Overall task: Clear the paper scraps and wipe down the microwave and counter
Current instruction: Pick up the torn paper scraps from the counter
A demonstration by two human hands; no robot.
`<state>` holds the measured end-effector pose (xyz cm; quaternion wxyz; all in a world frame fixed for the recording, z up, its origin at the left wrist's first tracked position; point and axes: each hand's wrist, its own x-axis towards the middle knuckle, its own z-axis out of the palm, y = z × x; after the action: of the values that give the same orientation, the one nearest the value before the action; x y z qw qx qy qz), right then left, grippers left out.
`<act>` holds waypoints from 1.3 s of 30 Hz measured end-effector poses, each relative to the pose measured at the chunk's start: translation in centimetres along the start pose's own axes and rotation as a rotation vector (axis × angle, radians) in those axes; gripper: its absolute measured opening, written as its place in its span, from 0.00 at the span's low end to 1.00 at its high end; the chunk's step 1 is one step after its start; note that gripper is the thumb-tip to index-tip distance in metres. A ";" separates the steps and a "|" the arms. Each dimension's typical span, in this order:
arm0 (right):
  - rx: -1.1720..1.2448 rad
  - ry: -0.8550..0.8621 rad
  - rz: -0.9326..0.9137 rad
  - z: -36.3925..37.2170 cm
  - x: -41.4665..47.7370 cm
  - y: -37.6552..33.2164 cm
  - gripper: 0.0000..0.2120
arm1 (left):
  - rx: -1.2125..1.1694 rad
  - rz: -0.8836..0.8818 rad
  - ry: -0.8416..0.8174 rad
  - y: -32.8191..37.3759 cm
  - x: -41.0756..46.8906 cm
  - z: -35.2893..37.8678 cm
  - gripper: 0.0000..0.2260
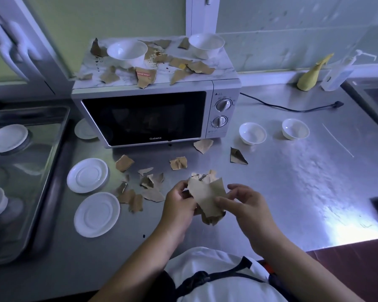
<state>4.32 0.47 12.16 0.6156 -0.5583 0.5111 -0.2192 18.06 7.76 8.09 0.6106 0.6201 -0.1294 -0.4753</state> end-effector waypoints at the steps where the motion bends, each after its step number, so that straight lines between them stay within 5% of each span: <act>1: -0.027 0.032 -0.012 0.2 0.2 0.2 0.14 | -0.018 -0.004 -0.008 0.1 -0.1 0.0 0.10; 16: 0.117 -0.008 0.019 -0.9 2.2 2.0 0.11 | -0.169 -0.119 -0.189 0.4 -0.4 0.5 0.14; 26: 0.255 -0.103 0.083 -2.9 4.8 3.1 0.09 | -0.118 -0.105 0.053 -0.5 -0.4 0.6 0.11; 31: -0.063 0.149 0.057 -6.5 14.6 5.7 0.08 | -0.153 -0.134 0.139 -0.7 -0.9 0.1 0.13; 39: -0.634 0.168 -0.003 -8.4 28.5 8.9 0.22 | -0.102 -0.176 0.321 -1.9 -2.5 -0.3 0.16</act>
<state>5.16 -24.93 -5.69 0.3663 -0.7030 0.6021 -0.0955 16.17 10.24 7.41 0.6102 0.6649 0.0487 -0.4280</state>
